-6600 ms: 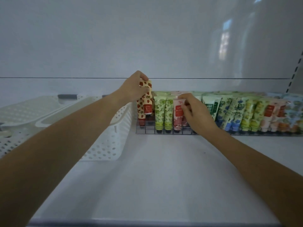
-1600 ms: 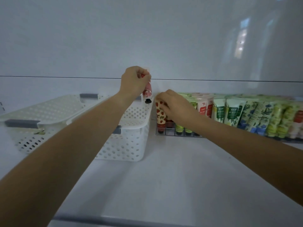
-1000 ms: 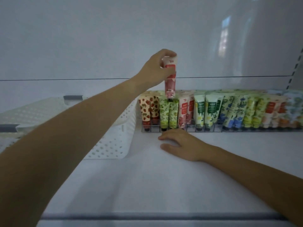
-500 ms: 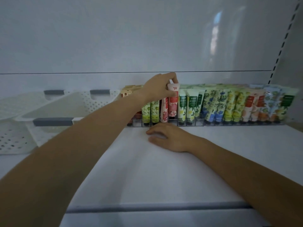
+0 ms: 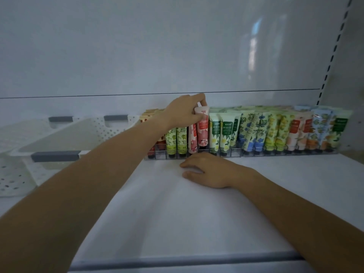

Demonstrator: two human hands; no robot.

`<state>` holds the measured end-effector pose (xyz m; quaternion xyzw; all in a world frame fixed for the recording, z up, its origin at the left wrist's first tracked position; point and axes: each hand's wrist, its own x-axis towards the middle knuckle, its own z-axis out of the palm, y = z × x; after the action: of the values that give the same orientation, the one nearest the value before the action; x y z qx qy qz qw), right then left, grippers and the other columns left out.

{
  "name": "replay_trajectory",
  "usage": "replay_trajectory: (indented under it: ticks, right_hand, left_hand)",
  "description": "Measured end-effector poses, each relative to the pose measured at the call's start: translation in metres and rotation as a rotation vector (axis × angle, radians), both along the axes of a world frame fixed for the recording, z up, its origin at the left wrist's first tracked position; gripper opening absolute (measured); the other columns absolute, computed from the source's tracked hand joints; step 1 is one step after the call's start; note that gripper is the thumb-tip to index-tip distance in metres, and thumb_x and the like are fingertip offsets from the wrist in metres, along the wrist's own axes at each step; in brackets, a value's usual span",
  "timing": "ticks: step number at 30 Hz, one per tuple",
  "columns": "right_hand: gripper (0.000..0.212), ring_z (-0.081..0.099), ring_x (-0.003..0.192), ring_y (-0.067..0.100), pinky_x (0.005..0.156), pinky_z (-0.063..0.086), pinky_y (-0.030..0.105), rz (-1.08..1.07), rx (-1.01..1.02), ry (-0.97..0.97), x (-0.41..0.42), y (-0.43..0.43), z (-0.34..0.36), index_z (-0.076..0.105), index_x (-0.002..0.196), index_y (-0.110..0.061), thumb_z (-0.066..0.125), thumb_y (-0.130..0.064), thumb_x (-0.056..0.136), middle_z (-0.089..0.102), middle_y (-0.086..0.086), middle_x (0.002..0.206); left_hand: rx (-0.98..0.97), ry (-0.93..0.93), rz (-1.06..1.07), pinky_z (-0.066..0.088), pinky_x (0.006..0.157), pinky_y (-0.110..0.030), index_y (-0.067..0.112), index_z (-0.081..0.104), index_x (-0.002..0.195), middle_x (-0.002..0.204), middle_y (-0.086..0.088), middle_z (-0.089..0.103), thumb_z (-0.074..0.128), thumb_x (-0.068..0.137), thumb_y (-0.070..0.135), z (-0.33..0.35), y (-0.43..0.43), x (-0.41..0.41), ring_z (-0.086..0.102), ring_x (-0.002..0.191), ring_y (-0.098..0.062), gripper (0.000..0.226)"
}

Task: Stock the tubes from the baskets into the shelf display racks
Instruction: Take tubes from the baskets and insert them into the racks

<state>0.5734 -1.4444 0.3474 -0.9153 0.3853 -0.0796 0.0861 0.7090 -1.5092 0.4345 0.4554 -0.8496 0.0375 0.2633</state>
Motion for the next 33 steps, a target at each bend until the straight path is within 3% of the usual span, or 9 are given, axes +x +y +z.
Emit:
replay_trajectory:
  ticks: [6, 11, 16, 20, 23, 26, 29, 33]
  right_hand:
    - [0.048, 0.034, 0.132, 0.017, 0.11, 0.025, 0.03, -0.004, 0.04, -0.005, 0.001, -0.001, 0.001, 0.043, 0.138, -0.02, 0.041, -0.043, 0.096, 0.04, 0.002, 0.143]
    - [0.048, 0.034, 0.131, 0.016, 0.11, 0.026, 0.03, -0.012, 0.07, -0.024, 0.0, -0.002, 0.002, 0.044, 0.137, -0.021, 0.043, -0.044, 0.095, 0.04, 0.001, 0.142]
    - [0.048, 0.037, 0.128, 0.016, 0.106, 0.027, 0.026, -0.006, 0.073, -0.018, 0.0, -0.005, 0.002, 0.045, 0.136, -0.02, 0.044, -0.043, 0.095, 0.042, 0.001, 0.14]
    - [0.048, 0.036, 0.129, 0.016, 0.109, 0.027, 0.027, 0.001, 0.053, -0.017, 0.0, -0.003, 0.001, 0.043, 0.137, -0.018, 0.044, -0.041, 0.095, 0.042, 0.001, 0.141]
    - [0.047, 0.035, 0.129, 0.012, 0.105, 0.024, 0.02, 0.016, -0.032, -0.053, 0.0, 0.001, 0.003, 0.043, 0.137, -0.018, 0.044, -0.039, 0.096, 0.043, -0.001, 0.141]
    - [0.043, 0.036, 0.128, 0.011, 0.1, 0.019, 0.015, 0.032, -0.241, -0.123, 0.003, 0.008, 0.017, 0.046, 0.135, -0.021, 0.044, -0.037, 0.096, 0.045, -0.002, 0.14]
    - [0.042, 0.036, 0.131, 0.015, 0.105, 0.02, 0.022, 0.026, -0.415, -0.171, 0.016, 0.008, 0.043, 0.047, 0.135, -0.02, 0.043, -0.035, 0.096, 0.044, 0.001, 0.142]
    - [0.043, 0.037, 0.127, 0.016, 0.101, 0.028, 0.025, 0.053, -0.476, -0.141, 0.058, -0.002, 0.076, 0.045, 0.136, -0.019, 0.04, -0.036, 0.096, 0.046, 0.0, 0.139]
  left_hand:
    - [-0.037, -0.103, -0.04, 0.044, 0.077, -0.035, 0.015, 0.05, 0.108, 0.101, -0.007, 0.065, 0.059, 0.087, 0.027, 0.004, 0.005, -0.003, 0.055, 0.091, -0.022, 0.026]
    - [-0.167, -0.168, -0.046, 0.027, 0.071, -0.026, 0.015, 0.05, 0.114, 0.084, 0.002, 0.052, 0.056, 0.088, 0.029, -0.001, 0.006, -0.008, 0.046, 0.084, -0.016, 0.03]
    - [-0.237, -0.35, 0.049, 0.031, 0.09, -0.032, 0.018, 0.046, 0.123, 0.109, -0.007, 0.059, 0.054, 0.089, 0.037, -0.01, 0.001, -0.008, 0.048, 0.108, -0.022, 0.04]
    - [-0.228, -0.32, 0.018, 0.035, 0.089, -0.031, 0.018, 0.048, 0.125, 0.119, -0.005, 0.054, 0.048, 0.091, 0.044, -0.001, 0.003, -0.002, 0.049, 0.109, -0.02, 0.042]
    - [-0.315, -0.347, 0.014, 0.038, 0.095, -0.035, 0.016, 0.044, 0.133, 0.132, -0.007, 0.047, 0.04, 0.095, 0.042, 0.013, 0.009, 0.021, 0.049, 0.114, -0.021, 0.046]
    - [-0.383, -0.454, 0.085, 0.039, 0.091, -0.038, 0.016, 0.041, 0.136, 0.132, -0.009, 0.048, 0.037, 0.097, 0.039, 0.024, 0.015, 0.059, 0.05, 0.114, -0.026, 0.046]
    - [-0.387, -0.558, 0.209, 0.039, 0.091, -0.038, 0.017, 0.039, 0.138, 0.133, -0.008, 0.048, 0.035, 0.097, 0.04, 0.029, 0.021, 0.106, 0.049, 0.116, -0.026, 0.047]
    - [-0.37, -0.617, 0.355, 0.04, 0.094, -0.04, 0.017, 0.038, 0.139, 0.136, -0.008, 0.048, 0.034, 0.097, 0.039, 0.035, 0.031, 0.169, 0.049, 0.118, -0.028, 0.047]
